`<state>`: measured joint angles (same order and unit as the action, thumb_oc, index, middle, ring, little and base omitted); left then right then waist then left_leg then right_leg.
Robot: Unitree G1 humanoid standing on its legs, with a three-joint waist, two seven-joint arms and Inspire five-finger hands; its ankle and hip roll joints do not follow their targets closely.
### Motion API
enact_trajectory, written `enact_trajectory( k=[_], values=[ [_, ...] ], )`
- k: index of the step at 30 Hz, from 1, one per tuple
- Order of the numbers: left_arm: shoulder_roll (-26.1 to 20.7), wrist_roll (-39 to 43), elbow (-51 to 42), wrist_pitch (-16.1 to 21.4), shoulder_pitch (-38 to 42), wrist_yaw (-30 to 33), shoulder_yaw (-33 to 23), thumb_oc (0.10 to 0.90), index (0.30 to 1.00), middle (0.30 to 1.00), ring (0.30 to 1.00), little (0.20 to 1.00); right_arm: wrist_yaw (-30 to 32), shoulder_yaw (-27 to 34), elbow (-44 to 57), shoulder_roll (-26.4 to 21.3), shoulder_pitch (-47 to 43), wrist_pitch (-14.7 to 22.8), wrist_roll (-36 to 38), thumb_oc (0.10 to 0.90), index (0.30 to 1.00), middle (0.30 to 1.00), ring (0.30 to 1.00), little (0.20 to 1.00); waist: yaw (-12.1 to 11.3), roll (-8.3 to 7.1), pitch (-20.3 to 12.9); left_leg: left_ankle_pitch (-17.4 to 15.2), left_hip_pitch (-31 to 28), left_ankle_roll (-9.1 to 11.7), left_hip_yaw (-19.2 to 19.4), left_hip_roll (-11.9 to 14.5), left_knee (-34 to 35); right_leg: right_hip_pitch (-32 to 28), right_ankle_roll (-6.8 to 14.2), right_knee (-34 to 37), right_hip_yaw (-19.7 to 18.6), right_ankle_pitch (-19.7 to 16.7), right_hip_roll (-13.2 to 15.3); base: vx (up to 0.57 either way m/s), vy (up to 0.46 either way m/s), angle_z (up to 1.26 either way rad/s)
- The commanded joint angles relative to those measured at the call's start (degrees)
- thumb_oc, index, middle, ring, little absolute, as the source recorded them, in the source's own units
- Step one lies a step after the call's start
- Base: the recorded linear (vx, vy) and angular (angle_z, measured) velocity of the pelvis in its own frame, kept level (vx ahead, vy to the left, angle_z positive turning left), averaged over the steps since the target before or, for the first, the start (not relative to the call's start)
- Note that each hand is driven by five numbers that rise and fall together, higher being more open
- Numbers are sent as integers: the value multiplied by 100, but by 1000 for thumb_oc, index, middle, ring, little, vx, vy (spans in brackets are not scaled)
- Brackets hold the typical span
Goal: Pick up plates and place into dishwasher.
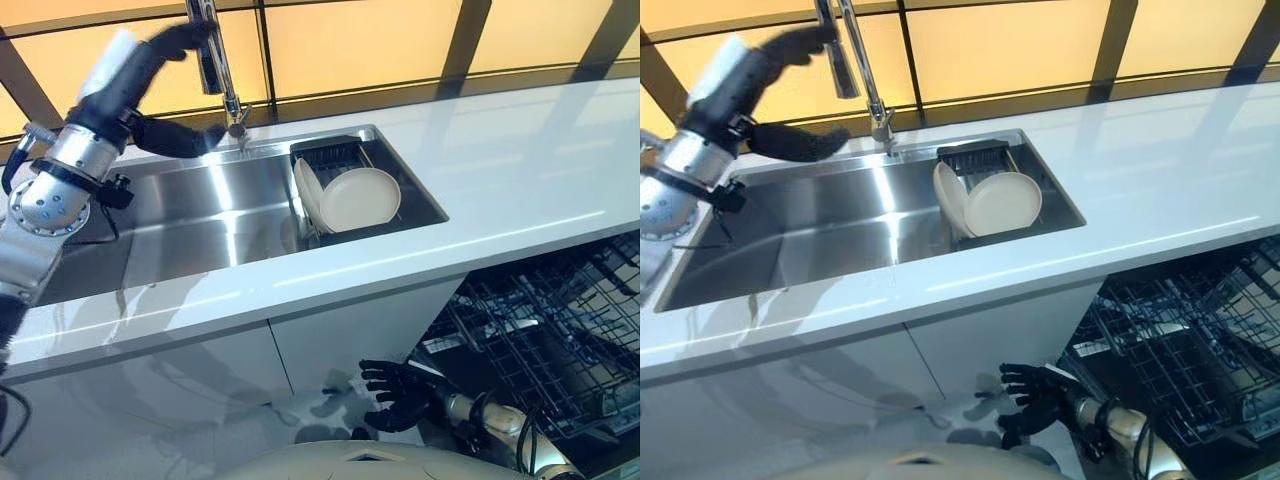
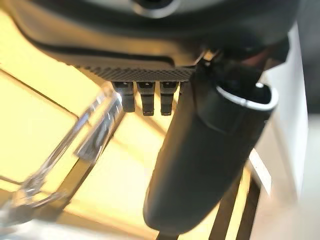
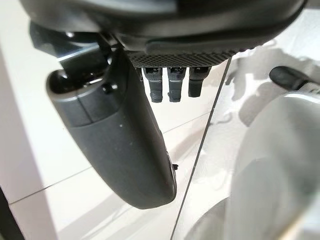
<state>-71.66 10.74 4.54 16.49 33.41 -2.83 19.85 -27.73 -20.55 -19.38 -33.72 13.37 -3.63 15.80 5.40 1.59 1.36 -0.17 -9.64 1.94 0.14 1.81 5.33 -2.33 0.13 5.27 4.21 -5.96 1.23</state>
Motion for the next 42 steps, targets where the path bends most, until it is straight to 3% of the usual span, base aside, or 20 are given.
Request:
enact_trajectory(
  k=[1,7,18,42],
  values=[
    [-242,-75,75,99,1056,-340,-65,800,900,900,900,900,-92,39,448,-230,-272,388,427,800,900,900,900,900,194,70,-205,-81,194,-283,442,-306,-33,-363,342,-27,-181,368,-103,0,0,0],
    [-482,178,371,-178,1886,-924,791,800,900,900,900,900,11,-109,380,-283,-295,415,449,800,900,900,900,900,253,160,-167,-84,151,-275,529,-296,-33,-385,371,-27,-184,367,-95,7,6,-3],
    [-243,220,672,-429,2502,-1375,1482,800,900,900,900,900,79,-302,251,-259,-383,441,469,800,900,900,900,900,336,210,-126,-104,117,-275,578,-307,-33,-392,390,-34,-203,377,-89,4,6,-2],
    [67,209,1386,-324,2235,-1796,1532,800,900,900,900,900,204,-338,178,-231,-346,536,437,800,900,900,900,900,451,176,-47,-115,109,-289,703,-298,-33,-347,410,-42,-285,345,-103,-1,0,-1]
  ],
)
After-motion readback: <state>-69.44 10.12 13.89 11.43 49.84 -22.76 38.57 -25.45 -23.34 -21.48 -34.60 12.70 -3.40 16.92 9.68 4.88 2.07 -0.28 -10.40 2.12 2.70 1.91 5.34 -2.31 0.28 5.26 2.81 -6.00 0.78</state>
